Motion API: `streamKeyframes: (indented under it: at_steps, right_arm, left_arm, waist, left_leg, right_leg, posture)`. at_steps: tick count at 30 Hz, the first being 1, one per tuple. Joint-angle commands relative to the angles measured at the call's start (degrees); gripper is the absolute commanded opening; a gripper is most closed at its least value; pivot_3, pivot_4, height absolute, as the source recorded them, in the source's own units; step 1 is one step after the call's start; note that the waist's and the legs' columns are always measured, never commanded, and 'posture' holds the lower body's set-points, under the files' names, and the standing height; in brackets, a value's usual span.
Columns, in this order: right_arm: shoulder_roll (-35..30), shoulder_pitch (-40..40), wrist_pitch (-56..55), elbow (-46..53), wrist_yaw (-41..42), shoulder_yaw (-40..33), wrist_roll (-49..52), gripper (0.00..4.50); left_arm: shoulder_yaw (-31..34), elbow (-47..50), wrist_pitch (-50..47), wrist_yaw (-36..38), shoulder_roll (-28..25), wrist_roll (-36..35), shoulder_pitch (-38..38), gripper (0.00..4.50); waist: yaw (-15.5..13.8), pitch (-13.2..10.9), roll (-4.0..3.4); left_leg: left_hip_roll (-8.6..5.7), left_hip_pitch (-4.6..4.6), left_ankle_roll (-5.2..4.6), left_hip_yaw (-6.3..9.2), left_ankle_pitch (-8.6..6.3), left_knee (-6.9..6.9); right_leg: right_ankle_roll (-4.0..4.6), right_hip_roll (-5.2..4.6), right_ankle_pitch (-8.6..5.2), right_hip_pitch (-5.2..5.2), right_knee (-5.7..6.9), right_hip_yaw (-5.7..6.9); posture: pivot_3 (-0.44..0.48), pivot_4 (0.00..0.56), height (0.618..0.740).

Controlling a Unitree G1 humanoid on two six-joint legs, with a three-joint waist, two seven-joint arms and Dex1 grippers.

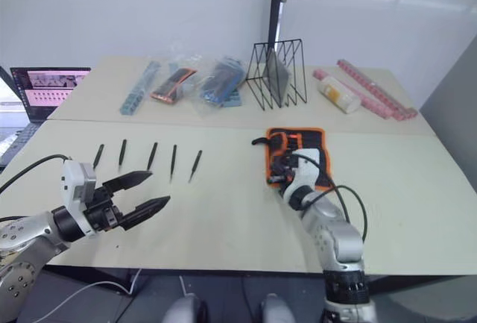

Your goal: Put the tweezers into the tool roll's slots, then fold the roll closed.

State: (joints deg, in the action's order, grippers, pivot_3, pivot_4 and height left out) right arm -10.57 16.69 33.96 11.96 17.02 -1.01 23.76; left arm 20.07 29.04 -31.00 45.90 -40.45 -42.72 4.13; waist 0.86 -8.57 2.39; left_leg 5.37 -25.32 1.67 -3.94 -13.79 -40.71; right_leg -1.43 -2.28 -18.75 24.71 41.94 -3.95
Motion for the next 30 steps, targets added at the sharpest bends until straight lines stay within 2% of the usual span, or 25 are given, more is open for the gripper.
streamKeyframes:
  at_steps: [1, 4, 6, 11, 17, 21, 24, 30]
  right_arm:
    - [-7.08, -1.87, -6.81, 6.03, 10.24, 6.82, -3.93, 0.03]
    - [-15.33, -4.32, -15.41, 7.79, 19.44, 12.58, -9.04, 0.03]
    - [-21.32, -6.25, -24.08, 7.57, 25.91, 15.14, -12.74, 0.03]
    - [-30.23, -8.98, -39.07, 5.60, 36.62, 17.14, -16.49, 0.03]
    - [-34.37, -10.32, -47.23, 3.42, 42.21, 17.46, -18.55, 0.03]
    - [-35.25, -10.40, -49.06, 2.34, 42.94, 16.88, -19.62, 0.03]
    - [-35.13, -10.33, -48.71, 2.51, 42.64, 16.43, -19.82, 0.03]
    - [-34.87, -10.59, -47.36, 3.54, 41.53, 15.95, -20.53, 0.03]
  left_arm:
    - [-1.06, -2.52, 1.34, 2.73, -2.07, 1.52, -2.18, 4.50]
    - [-4.66, -8.78, 1.44, 4.40, -4.26, 5.06, -7.23, 4.50]
    - [-8.19, -12.77, 4.27, 8.01, -5.46, 8.11, -11.30, 4.50]
    - [-18.59, -23.50, 20.38, 19.03, -6.46, 19.74, -20.54, 4.50]
    - [-28.81, -39.38, 40.68, 30.27, -2.46, 29.62, -34.53, 4.50]
    - [-33.12, -48.37, 48.55, 35.18, 2.84, 32.30, -43.55, 4.50]
    - [-35.14, -53.40, 52.77, 37.43, 6.46, 33.84, -48.03, 4.50]
    - [-38.66, -62.18, 61.84, 39.28, 10.60, 38.30, -51.75, 4.50]
  waist:
    - [-0.10, -0.02, -0.01]
    - [-0.57, -0.06, -0.08]
    - [-0.75, -0.10, -0.13]
    - [-1.06, -0.12, -0.15]
    - [-1.56, -0.12, -0.14]
    - [-1.92, -0.13, -0.14]
    - [-1.83, -0.12, -0.14]
    - [-1.39, -0.12, -0.14]
  left_leg:
    - [0.00, 0.00, 0.00, 0.00, 0.00, 0.00]
    - [-0.07, 0.00, 0.00, 0.10, 0.00, 0.01]
    - [-0.07, 0.00, -0.01, 0.17, 0.00, 0.02]
    - [-0.11, 0.00, -0.02, 0.21, 0.01, 0.05]
    - [-0.12, -0.01, -0.03, 0.22, 0.01, 0.03]
    - [-0.17, -0.05, -0.04, 0.25, 0.01, -0.06]
    - [-0.19, -0.07, -0.05, 0.32, 0.00, -0.08]
    - [-0.22, -0.05, -0.06, 0.41, 0.01, -0.06]
  right_leg:
    - [0.00, 0.00, 0.00, 0.00, -0.03, 0.00]
    - [-0.02, 0.00, -0.01, -0.13, -0.19, 0.05]
    - [-0.04, 0.05, -0.03, -0.26, -0.47, 0.08]
    - [-0.10, 0.06, -0.06, -0.47, -0.90, 0.07]
    - [-0.09, 0.08, -0.06, -0.48, -0.88, 0.07]
    - [-0.11, 0.07, -0.05, -0.56, -0.89, 0.05]
    - [-0.13, 0.08, -0.04, -0.56, -0.88, 0.05]
    - [-0.13, 0.08, -0.03, -0.57, -0.83, 0.05]
  posture:
    - [0.000, 0.150, 0.684]
    - [0.000, 0.150, 0.684]
    - [0.000, 0.150, 0.684]
    - [0.000, 0.150, 0.684]
    - [0.000, 0.150, 0.684]
    - [0.000, 0.150, 0.684]
    - [0.000, 0.150, 0.684]
    - [0.000, 0.150, 0.684]
